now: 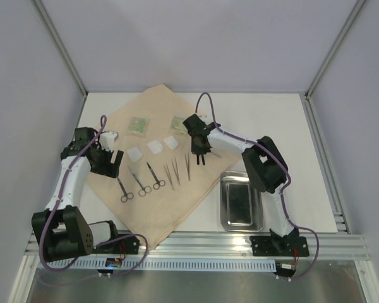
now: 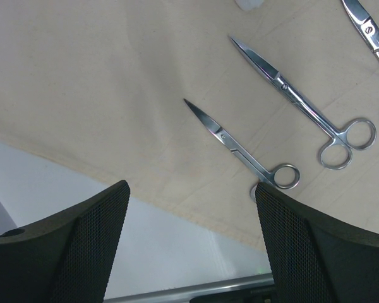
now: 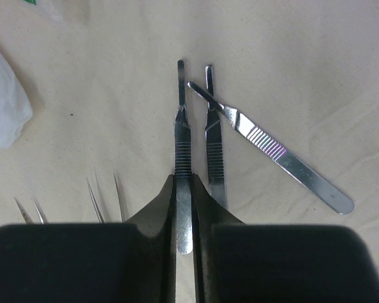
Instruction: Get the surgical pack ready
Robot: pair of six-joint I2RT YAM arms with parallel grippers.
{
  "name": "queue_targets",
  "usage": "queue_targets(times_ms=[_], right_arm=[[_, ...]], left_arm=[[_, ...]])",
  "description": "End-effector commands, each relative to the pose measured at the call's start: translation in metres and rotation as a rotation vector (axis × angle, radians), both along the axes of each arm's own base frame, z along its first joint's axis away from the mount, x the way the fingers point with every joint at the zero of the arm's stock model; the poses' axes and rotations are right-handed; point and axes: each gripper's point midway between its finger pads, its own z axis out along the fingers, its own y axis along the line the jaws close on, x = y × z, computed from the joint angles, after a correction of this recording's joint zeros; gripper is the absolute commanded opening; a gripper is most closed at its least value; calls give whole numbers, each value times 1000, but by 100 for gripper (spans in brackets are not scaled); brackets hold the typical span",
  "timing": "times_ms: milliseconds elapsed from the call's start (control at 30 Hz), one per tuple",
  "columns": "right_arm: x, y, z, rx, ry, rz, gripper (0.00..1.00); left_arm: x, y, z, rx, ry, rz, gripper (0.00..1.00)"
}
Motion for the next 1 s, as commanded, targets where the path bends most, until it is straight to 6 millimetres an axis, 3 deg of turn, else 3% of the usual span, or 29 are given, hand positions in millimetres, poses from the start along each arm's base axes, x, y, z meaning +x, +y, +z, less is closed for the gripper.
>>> queue_targets(times_ms=[0, 200, 267, 300, 367, 400, 433, 500, 533, 600, 633, 667, 767, 967], right_arm=[[0, 19, 35, 97, -72, 12, 0], [-11, 31, 94, 191, -175, 57, 0], [-17, 24, 103, 194, -188, 55, 1], [-22, 18, 119, 204, -210, 58, 1], [-42, 0, 108, 163, -166, 63, 0], [-52, -9, 120, 165, -173, 68, 1], [-68, -24, 106, 128, -129, 68, 1], [-97, -48, 105, 106, -83, 52, 0], [-120, -67, 83, 64, -22, 43, 1], [-148, -89, 87, 80, 3, -1, 1], [-170, -105, 68, 54, 54, -23, 1], [-181, -109, 76, 100, 49, -32, 1], [-216, -123, 57, 145, 95, -70, 1], [-250, -136, 28, 99, 159, -77, 1]], left_arm=[[1, 2, 8, 8, -39, -4, 91], [0, 0, 17, 6, -58, -15, 91], [1, -1, 20, 0, -67, -19, 91], [1, -2, 21, -2, -69, -19, 91], [-1, -3, 21, -8, -68, -22, 91], [-2, -4, 21, -10, -65, -22, 91], [-3, -4, 22, -10, -70, -24, 91], [-4, -4, 22, -7, -75, -25, 91], [-6, -4, 23, -7, -77, -27, 91], [-7, -5, 23, -7, -78, -27, 91], [-8, -5, 23, -7, -79, -26, 91], [-9, -5, 23, -8, -80, -25, 91], [-10, -6, 24, -14, -85, -27, 91], [-12, -10, 28, -29, -100, -33, 91]])
